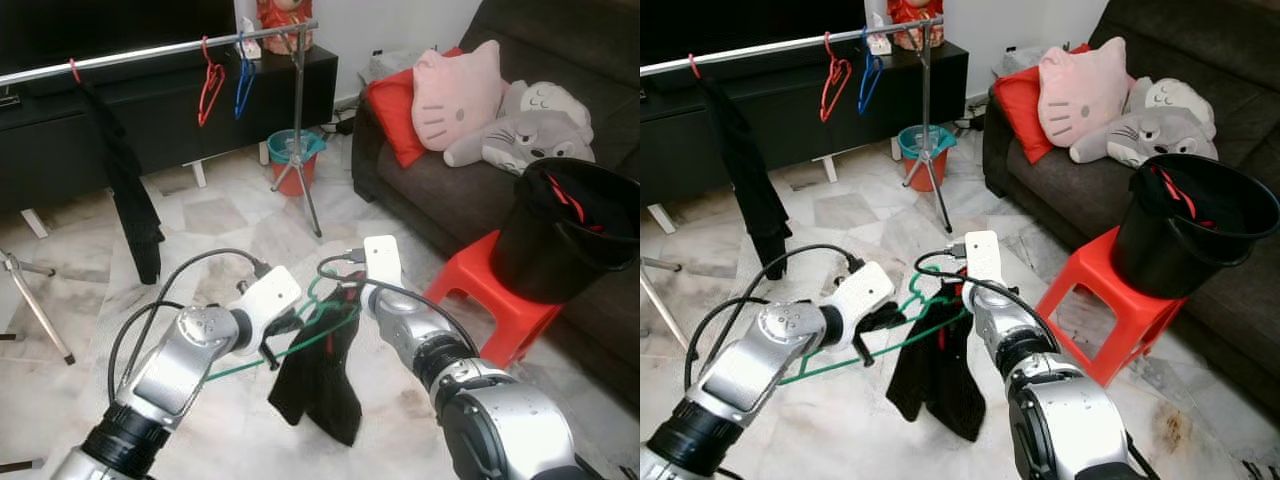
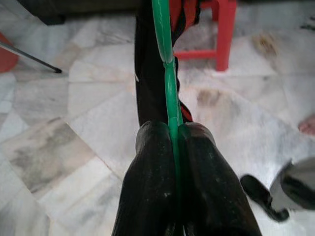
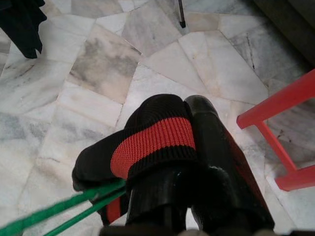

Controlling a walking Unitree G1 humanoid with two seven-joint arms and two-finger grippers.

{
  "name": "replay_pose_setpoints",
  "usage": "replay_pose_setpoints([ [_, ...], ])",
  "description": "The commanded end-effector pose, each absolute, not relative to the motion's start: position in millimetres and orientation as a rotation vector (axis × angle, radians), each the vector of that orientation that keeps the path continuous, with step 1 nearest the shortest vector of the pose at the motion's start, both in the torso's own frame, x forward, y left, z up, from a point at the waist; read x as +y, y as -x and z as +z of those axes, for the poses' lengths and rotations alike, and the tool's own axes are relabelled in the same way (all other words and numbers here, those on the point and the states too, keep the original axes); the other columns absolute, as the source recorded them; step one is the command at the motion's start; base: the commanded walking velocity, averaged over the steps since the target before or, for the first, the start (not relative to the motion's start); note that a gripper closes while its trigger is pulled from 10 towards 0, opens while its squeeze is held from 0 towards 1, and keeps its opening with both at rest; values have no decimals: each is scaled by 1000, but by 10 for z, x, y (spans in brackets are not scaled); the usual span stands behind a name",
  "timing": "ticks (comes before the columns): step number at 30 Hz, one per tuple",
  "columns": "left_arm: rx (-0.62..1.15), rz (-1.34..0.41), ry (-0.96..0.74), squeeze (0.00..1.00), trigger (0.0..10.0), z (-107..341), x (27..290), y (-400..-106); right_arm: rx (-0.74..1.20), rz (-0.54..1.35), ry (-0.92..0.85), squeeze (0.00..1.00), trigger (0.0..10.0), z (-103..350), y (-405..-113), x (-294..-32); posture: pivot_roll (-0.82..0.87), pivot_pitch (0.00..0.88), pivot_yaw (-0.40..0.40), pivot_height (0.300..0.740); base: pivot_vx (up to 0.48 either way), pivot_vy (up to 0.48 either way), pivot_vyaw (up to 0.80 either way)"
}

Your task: Hang hanger

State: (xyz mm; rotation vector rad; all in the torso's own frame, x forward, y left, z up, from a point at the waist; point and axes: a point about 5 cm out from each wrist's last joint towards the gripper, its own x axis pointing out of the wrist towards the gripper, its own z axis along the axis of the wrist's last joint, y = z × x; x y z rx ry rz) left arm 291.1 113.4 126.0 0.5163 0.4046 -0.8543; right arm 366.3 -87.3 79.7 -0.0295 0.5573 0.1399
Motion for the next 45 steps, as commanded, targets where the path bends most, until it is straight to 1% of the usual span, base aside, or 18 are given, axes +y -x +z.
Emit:
replay_pose_setpoints([
  [1,409,-874,-541,0,10000,1261,1122,-2874,557,132,24,0,10000,815,-3677,-893,218,0,-90,740,0,0,0],
  [5,429,-893,-554,0,10000,1234,1139,-2846,558,134,24,0,10000,810,-3674,-890,218,0,-90,740,0,0,0],
  [8,445,-873,-593,0,10000,1207,1174,-2865,555,136,24,0,10000,817,-3678,-889,218,0,-92,740,0,0,0],
  [15,458,-860,-619,0,10000,1175,1174,-2876,552,145,25,0,10000,829,-3684,-881,216,0,-93,740,0,0,0],
  [22,425,-802,-628,0,10000,1215,1194,-2943,553,166,29,0,10000,826,-3678,-852,215,0,-95,740,0,0,0],
  [31,374,-770,-582,0,10000,1292,1176,-3001,554,177,30,0,10000,832,-3678,-835,213,0,-96,740,0,0,0],
  [32,360,-793,-545,0,10000,1315,1139,-2984,554,181,31,0,10000,830,-3676,-831,214,0,-97,740,0,0,0],
  [33,331,-837,-468,0,10000,1366,1071,-2951,556,187,33,0,10000,827,-3673,-824,215,0,-98,740,0,0,0],
  [34,331,-837,-468,0,10000,1366,1071,-2951,556,187,33,0,10000,827,-3673,-824,215,0,-98,740,0,0,0],
  [36,296,-866,-414,0,10000,1432,1021,-2929,559,200,37,0,10000,824,-3670,-813,217,0,-99,740,0,0,0],
  [38,291,-863,-413,0,10000,1440,1020,-2933,559,203,38,0,10000,824,-3669,-809,217,0,-99,740,0,0,0],
  [41,287,-759,-446,0,10000,1447,1079,-3045,557,239,55,0,10000,836,-3666,-755,212,0,-98,740,0,0,0],
  [45,286,-732,-427,0,10000,1452,1072,-3083,560,260,56,0,10000,826,-3652,-721,210,0,-97,740,0,0,0],
])
